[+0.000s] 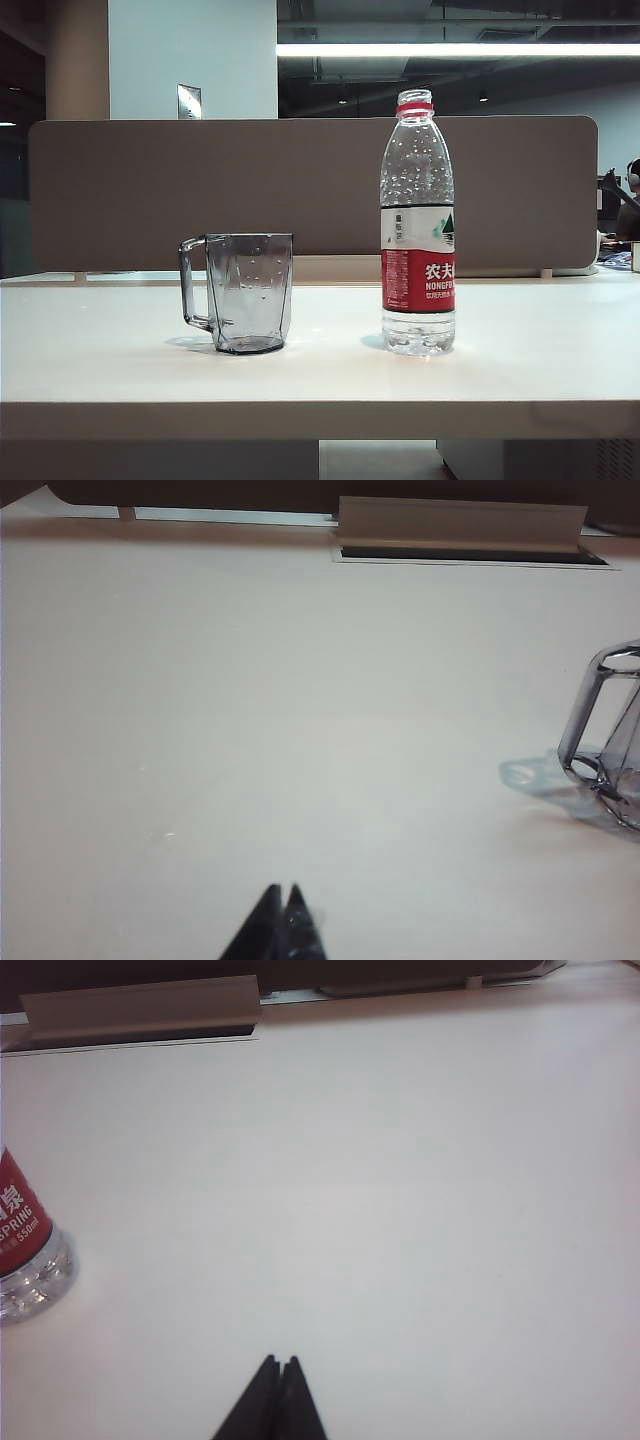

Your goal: Pick up the mineral water bottle on the table and pour a little water into the mug.

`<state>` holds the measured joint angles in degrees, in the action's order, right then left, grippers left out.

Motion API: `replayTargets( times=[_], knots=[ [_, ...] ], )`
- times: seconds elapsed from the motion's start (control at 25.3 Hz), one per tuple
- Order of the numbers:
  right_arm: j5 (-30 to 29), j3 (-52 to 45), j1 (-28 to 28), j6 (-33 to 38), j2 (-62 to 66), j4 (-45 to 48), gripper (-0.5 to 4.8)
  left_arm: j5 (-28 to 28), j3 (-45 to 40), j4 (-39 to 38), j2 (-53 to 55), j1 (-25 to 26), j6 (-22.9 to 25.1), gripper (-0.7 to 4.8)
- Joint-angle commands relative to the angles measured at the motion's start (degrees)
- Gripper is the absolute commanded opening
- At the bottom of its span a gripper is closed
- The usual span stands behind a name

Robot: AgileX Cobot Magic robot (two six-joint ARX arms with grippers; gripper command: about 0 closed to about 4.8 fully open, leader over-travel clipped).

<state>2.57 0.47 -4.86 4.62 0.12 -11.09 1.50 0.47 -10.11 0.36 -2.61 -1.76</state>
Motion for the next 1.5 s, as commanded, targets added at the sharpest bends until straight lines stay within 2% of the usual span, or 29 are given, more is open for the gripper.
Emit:
replayTargets(
  times=[0.04,0.36,0.47,0.51,0.59,0.71,0.87,0.91,0.95,1.03,1.19,1.31,1.38,1.42,1.5],
  knots=[
    [0.1,-0.4,0.0,0.3,0.0,0.7,-0.01,0.0,0.0,-0.4,0.0,0.0,0.2,-0.05],
    [-0.2,-0.4,-0.1,0.2,0.0,0.7,0.0,0.0,0.0,-0.4,0.0,0.0,0.2,-0.05],
    [-1.9,-0.4,-0.1,0.3,0.0,0.6,0.0,0.0,0.7,-0.9,0.5,0.0,0.2,-0.05],
    [-2.4,-0.4,-0.1,0.3,0.0,0.6,0.09,0.0,1.8,-2.6,1.1,0.0,0.2,-0.05],
    [-3.2,-0.4,-0.1,1.4,0.0,0.7,0.84,-0.1,5.5,-7.0,3.8,-0.6,0.3,-0.05],
    [-5.0,-0.2,-0.1,3.1,0.0,1.5,1.0,-0.8,11.6,-11.6,9.6,-4.9,0.2,-0.05],
    [-7.5,1.7,-0.1,3.2,0.0,2.3,0.98,-0.8,17.9,-13.0,15.3,-10.5,0.3,-0.05],
    [-7.6,2.4,-0.1,4.0,0.0,2.3,0.98,-0.8,19.0,-13.0,16.0,-12.0,0.2,-0.05],
    [-7.7,4.0,-0.1,8.0,0.0,2.4,0.98,-0.8,21.2,-13.0,16.8,-15.4,0.2,-0.05],
    [-10.6,5.3,-0.1,12.0,0.0,2.5,0.99,-0.8,23.2,-12.9,16.8,-20.1,0.3,-0.05],
    [-20.2,6.3,-0.1,12.4,0.0,2.7,1.03,-0.1,23.9,-12.5,17.2,-24.1,0.2,-0.05],
    [-25.1,7.4,-0.1,13.9,0.0,3.6,1.66,0.1,23.8,-12.5,18.6,-24.6,0.2,-0.05],
    [-28.4,7.6,-0.1,14.8,0.0,7.3,2.54,0.0,23.8,-12.5,19.6,-24.6,0.2,-0.05],
    [-29.4,7.7,-0.1,16.3,0.0,9.4,2.79,-0.3,23.8,-12.5,20.2,-24.6,0.3,-0.05],
    [-29.9,7.7,-0.1,22.2,0.0,15.2,2.84,-0.2,23.8,-12.5,21.0,-24.6,0.2,-0.05]
  ],
)
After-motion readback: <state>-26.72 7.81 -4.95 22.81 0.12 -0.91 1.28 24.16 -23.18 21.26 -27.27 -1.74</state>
